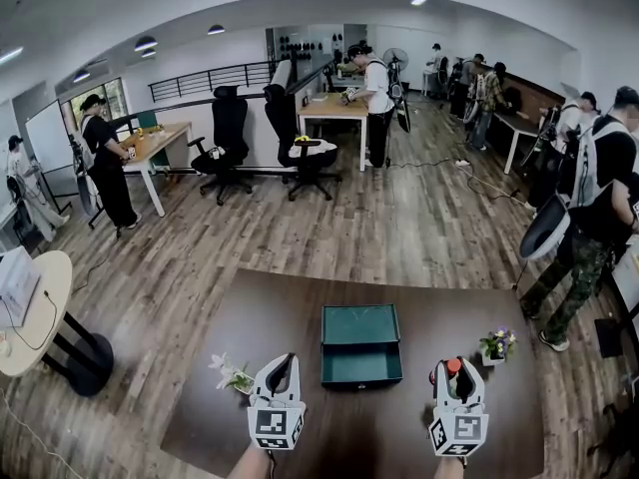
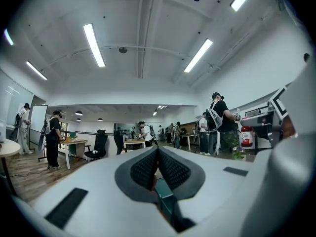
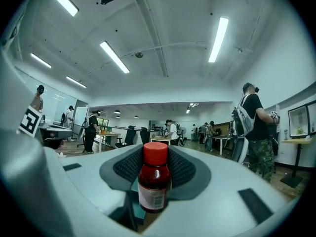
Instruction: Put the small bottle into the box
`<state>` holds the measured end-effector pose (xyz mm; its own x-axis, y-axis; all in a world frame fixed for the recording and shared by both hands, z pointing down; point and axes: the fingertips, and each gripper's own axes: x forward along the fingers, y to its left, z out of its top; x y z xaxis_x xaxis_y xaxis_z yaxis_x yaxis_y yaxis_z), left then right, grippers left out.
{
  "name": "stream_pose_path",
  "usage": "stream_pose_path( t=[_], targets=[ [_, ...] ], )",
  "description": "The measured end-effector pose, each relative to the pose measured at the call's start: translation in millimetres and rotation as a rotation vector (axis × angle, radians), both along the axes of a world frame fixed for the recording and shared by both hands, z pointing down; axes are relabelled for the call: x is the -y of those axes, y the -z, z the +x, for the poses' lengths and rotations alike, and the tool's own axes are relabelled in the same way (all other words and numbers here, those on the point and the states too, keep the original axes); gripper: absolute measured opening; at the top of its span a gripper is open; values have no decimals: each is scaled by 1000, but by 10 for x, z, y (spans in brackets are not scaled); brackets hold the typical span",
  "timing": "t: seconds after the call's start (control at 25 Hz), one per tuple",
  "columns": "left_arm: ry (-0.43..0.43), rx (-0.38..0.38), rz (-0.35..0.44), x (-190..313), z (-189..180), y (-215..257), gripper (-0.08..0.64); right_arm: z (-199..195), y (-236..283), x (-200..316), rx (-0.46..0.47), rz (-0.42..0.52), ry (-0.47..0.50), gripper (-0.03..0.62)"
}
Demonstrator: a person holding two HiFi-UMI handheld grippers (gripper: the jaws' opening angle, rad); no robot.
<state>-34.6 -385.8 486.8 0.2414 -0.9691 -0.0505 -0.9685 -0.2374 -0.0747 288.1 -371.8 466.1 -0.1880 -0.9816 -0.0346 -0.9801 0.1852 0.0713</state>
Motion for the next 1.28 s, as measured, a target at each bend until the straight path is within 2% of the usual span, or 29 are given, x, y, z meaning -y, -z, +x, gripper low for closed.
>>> stream_pose_path(
  t=[0.48, 1.0, 1.28],
  targets=[
    [9, 14, -32, 119, 33, -124, 2, -125, -283, 305, 18, -72, 52, 153],
    [61, 37, -154, -121, -38, -701, 2, -974, -976, 726, 17, -202, 266, 153],
    [120, -4, -207, -265, -168, -889, 2, -1378, -1346, 911, -2, -277, 346, 153]
  ],
)
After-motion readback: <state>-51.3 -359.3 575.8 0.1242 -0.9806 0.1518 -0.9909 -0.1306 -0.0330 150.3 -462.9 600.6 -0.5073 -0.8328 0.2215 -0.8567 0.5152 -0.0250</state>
